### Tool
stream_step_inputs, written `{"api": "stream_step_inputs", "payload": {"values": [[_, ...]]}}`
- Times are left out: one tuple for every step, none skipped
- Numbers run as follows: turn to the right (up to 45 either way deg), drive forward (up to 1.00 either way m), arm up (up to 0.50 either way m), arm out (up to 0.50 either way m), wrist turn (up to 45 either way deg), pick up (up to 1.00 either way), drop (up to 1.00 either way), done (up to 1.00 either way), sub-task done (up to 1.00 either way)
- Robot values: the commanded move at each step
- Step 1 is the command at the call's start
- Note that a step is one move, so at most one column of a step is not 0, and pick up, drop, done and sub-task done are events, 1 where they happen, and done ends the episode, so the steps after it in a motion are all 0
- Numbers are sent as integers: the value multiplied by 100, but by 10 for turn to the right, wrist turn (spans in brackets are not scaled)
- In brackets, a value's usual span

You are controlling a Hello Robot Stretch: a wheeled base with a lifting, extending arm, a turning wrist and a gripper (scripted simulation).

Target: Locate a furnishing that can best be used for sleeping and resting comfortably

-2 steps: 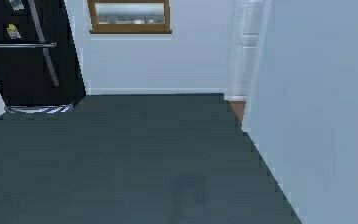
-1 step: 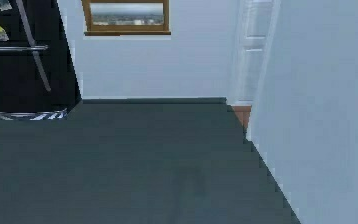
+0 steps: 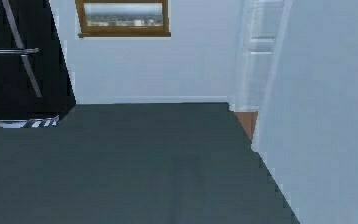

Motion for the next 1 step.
{"api": "stream_step_inputs", "payload": {"values": [[90, 0, 0, 0, 0, 0, 0, 0, 0]]}}
